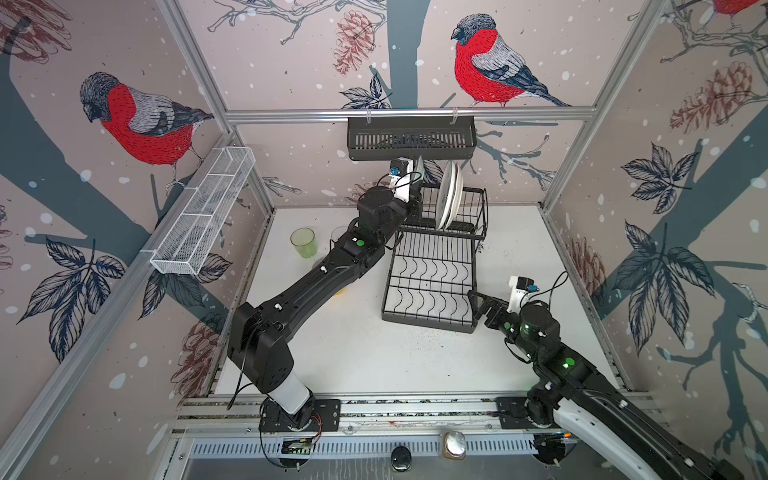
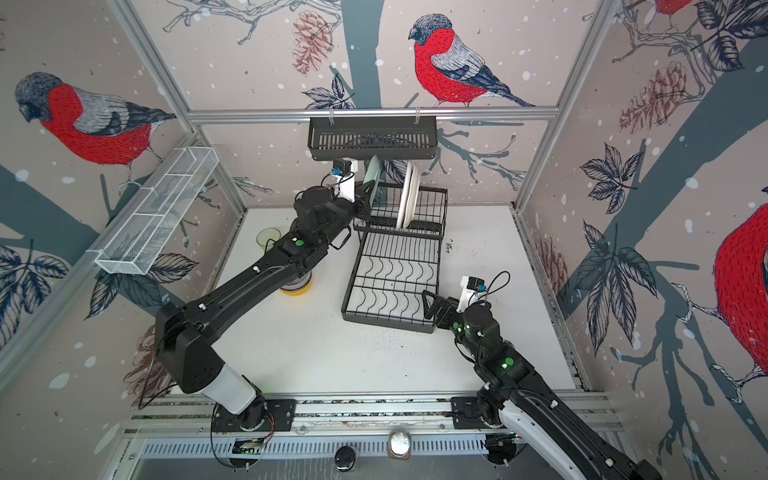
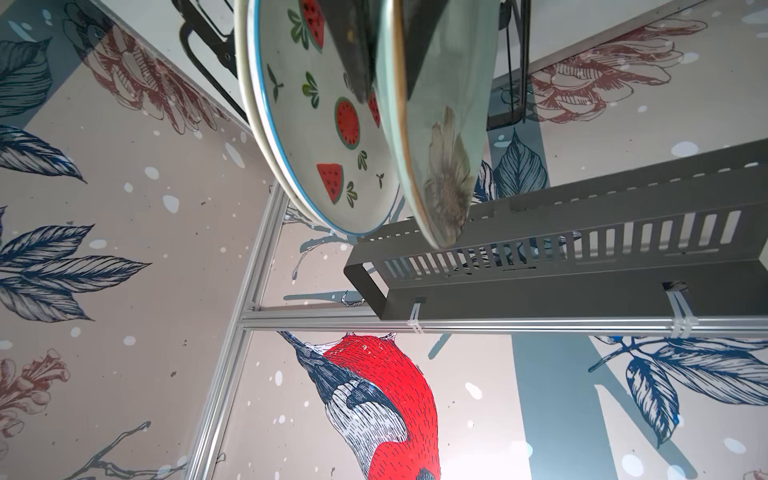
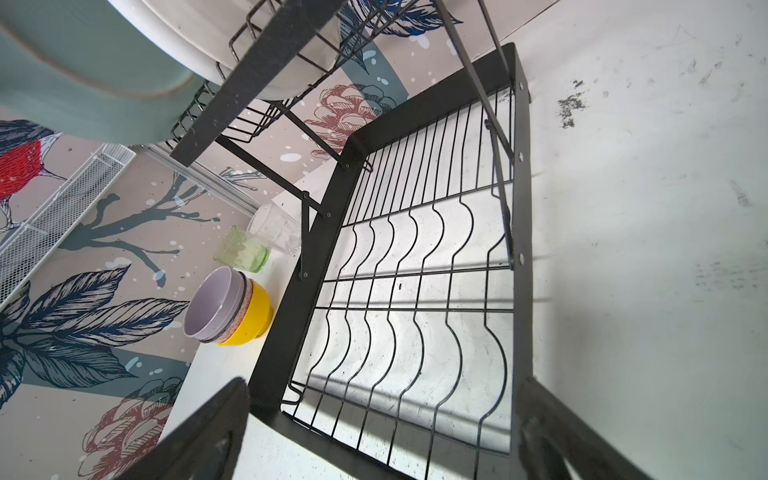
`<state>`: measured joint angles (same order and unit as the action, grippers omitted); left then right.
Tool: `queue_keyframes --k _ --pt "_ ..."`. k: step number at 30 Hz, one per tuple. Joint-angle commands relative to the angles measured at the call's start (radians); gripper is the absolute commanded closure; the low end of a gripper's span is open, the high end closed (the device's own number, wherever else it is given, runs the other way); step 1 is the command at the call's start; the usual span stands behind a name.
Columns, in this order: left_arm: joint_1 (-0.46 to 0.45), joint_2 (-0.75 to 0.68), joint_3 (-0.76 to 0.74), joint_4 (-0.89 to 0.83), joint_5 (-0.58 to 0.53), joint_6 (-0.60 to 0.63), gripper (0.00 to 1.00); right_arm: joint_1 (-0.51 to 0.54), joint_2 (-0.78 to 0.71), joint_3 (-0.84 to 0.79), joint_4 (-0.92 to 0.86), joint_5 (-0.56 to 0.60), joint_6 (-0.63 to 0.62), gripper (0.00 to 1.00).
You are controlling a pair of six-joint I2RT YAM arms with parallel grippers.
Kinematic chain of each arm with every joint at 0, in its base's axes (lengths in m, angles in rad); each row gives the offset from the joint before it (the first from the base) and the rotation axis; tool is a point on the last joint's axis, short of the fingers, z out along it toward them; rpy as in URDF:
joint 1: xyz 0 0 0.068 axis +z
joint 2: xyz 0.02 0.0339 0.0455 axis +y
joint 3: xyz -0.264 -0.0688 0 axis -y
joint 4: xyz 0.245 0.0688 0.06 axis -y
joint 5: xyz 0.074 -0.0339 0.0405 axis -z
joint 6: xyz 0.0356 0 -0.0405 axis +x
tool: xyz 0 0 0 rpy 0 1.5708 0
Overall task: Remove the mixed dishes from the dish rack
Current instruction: 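Close the left gripper on the rim of the mint floral plate, then pull the mint floral plate out of the rack with the left gripper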
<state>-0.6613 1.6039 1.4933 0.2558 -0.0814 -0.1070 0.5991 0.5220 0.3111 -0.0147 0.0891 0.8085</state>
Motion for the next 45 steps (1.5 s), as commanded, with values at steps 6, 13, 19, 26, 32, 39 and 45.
queue_keyframes --k 6,13,19,26,32,39,45 --pt "0.0 -0.024 -0.005 0.185 0.021 0.025 1.0 -0.002 -0.008 0.002 0.004 0.017 -0.002 0.01" --pt "0.0 -0.043 -0.039 0.2 0.037 0.018 1.0 -0.002 -0.02 -0.001 -0.001 0.019 -0.001 0.01" --pt "-0.001 -0.085 -0.046 0.194 0.071 0.006 1.0 -0.002 -0.02 0.015 -0.009 0.014 -0.003 0.01" --pt "-0.015 -0.163 -0.102 0.196 0.097 -0.022 1.0 -0.002 -0.02 0.034 -0.016 0.003 0.004 0.01" --pt "-0.059 -0.266 -0.179 0.185 0.067 -0.02 1.0 -0.002 -0.015 0.054 -0.019 -0.021 0.039 0.0" --pt "-0.116 -0.407 -0.3 0.172 0.018 -0.04 1.0 -0.002 -0.009 0.057 0.004 -0.035 0.079 0.0" --pt "-0.155 -0.466 -0.347 0.11 0.004 -0.05 1.0 -0.002 0.013 0.071 -0.006 -0.049 0.084 0.01"
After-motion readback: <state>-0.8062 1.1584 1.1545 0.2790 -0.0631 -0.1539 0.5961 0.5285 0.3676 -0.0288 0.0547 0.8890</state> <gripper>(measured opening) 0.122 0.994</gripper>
